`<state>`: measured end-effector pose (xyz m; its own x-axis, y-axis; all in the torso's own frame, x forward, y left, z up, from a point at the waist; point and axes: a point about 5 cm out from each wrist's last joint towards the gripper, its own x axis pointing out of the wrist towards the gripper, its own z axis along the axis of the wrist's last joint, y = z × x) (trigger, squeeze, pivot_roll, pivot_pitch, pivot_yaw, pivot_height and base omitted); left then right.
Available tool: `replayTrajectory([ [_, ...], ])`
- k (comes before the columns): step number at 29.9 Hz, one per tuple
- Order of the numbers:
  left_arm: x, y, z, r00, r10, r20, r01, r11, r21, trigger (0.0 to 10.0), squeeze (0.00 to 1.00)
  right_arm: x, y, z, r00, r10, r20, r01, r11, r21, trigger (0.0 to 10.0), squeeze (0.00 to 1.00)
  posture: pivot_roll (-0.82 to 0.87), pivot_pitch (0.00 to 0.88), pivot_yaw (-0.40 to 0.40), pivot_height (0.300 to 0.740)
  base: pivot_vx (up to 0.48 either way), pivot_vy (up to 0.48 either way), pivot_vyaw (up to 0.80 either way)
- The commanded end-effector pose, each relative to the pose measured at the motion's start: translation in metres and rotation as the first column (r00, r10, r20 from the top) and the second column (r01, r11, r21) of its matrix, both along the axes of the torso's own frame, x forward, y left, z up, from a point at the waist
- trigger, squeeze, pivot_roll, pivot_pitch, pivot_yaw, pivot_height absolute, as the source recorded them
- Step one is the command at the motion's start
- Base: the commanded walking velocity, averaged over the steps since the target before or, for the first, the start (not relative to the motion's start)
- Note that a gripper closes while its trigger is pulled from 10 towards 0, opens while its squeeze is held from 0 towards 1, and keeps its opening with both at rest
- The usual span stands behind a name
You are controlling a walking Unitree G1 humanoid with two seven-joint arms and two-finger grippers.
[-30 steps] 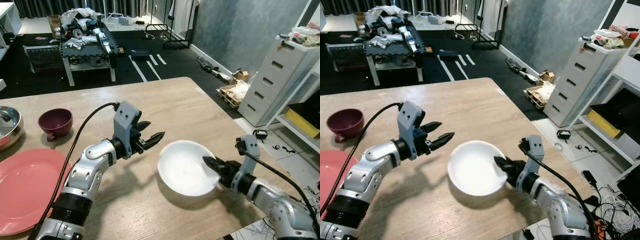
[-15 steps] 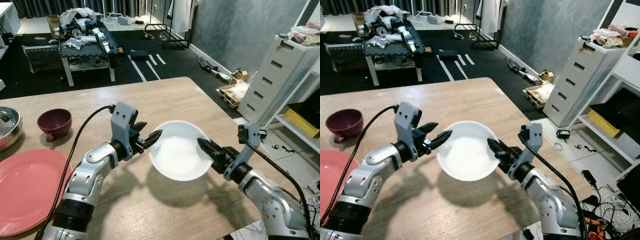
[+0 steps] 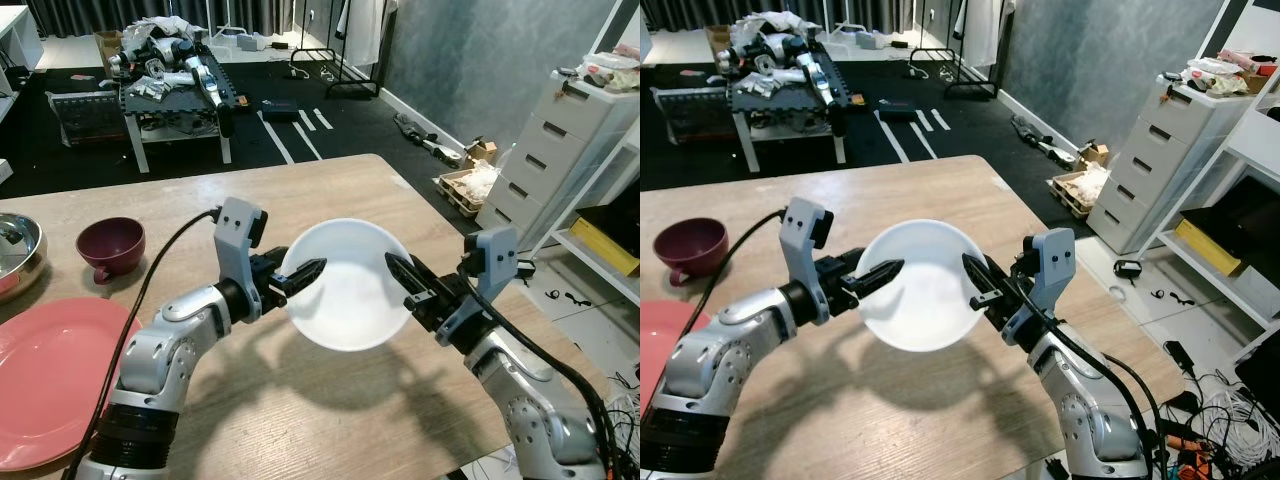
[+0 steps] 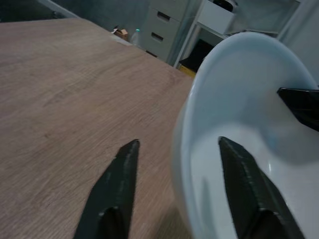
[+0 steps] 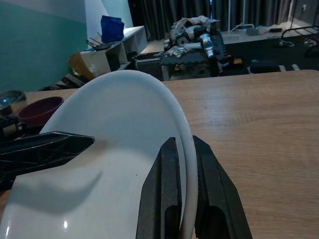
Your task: Setting the table
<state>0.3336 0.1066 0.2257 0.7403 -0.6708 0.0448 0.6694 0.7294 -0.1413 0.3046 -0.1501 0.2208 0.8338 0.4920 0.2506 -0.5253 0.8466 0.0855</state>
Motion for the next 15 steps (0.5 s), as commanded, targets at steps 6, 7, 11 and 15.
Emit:
replayTrajectory([
  [6,-0.0020,0.0031,-0.0069,0.998,0.029,-0.054,-0.029,0.999,-0.012,0.0,0.00,-0.0018,-0.0049,0.0083,0.997,-0.043,0.063,0.044,0.999,-0.002,10.0,0.00,0.12,0.094,0.027,0.740,0.000,0.000,0.00],
  [7,-0.0024,0.0033,-0.0067,0.998,0.030,-0.058,-0.031,0.999,-0.013,0.0,0.00,-0.0017,-0.0050,0.0089,0.997,-0.047,0.067,0.047,0.999,-0.002,10.0,0.00,0.12,0.094,0.027,0.740,0.000,0.000,0.00],
  [11,-0.0030,0.0026,-0.0058,0.998,0.029,-0.064,-0.031,0.999,-0.034,0.0,0.00,-0.0019,-0.0059,0.0101,0.995,-0.063,0.081,0.063,0.998,-0.001,10.0,0.00,0.12,0.095,0.027,0.740,0.000,0.000,0.00],
  [15,-0.0032,0.0024,-0.0053,0.997,0.027,-0.069,-0.031,0.998,-0.046,0.0,0.00,-0.0021,-0.0071,0.0114,0.992,-0.080,0.094,0.081,0.997,0.000,10.0,0.00,0.12,0.096,0.028,0.740,0.000,0.000,0.00],
])
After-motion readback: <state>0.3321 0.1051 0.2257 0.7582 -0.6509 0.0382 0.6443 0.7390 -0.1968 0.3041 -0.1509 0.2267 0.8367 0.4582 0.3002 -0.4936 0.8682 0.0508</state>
